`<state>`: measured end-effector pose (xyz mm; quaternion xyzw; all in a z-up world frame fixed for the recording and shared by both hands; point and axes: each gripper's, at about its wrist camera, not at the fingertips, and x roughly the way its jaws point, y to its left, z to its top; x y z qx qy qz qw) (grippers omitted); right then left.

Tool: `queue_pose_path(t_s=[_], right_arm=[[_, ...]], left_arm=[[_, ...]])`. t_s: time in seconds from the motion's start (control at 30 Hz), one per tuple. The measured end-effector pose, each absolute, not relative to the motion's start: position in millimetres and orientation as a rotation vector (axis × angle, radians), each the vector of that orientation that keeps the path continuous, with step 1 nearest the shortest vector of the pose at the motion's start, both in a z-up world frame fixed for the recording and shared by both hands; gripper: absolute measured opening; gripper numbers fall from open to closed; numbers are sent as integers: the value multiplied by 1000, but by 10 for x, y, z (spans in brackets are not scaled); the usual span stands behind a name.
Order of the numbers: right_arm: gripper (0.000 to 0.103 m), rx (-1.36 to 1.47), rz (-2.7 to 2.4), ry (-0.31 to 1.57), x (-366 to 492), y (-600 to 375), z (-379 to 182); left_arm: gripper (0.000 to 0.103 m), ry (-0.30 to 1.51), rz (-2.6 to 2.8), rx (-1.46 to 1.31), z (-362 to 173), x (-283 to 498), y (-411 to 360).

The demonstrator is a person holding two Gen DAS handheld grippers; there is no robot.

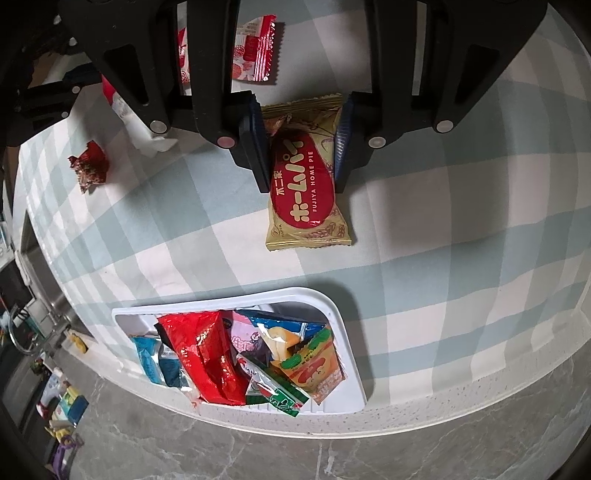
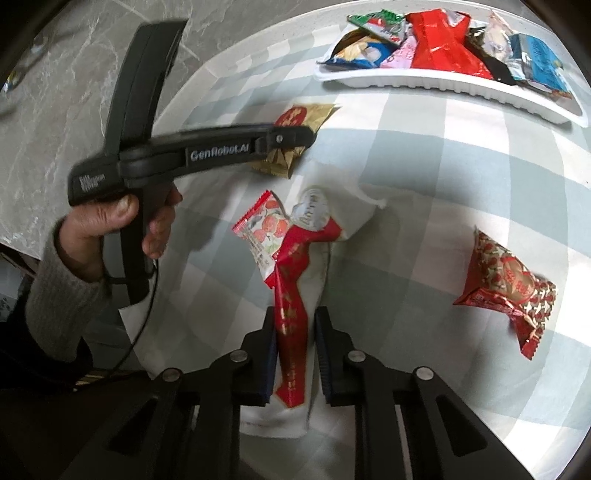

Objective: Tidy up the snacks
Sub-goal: 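Grasp the gold cake packet with the left tool while the right tool grasps the white bag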

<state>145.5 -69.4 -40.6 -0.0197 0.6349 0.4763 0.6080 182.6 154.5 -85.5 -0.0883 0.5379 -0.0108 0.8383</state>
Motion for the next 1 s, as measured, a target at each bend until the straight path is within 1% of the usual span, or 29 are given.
queue_pose_path(t_s=[0.5, 0.73, 0.93, 1.0], right_arm=[[19, 121, 1109, 1455, 1679, -869, -209], [18, 190, 1114, 1494, 1751, -1006, -287], [18, 83, 1060, 1494, 1700, -958, -388], [20, 47, 1053, 1486, 1679, -911, -411]], left_arm=[[29, 1096, -54, -266, -662, 1684, 1659], [29, 1093, -57, -285, -651, 1670, 1687], [29, 1105, -53, -277, -689, 1667, 1680], [29, 1110, -51, -275, -704, 1669, 1678]])
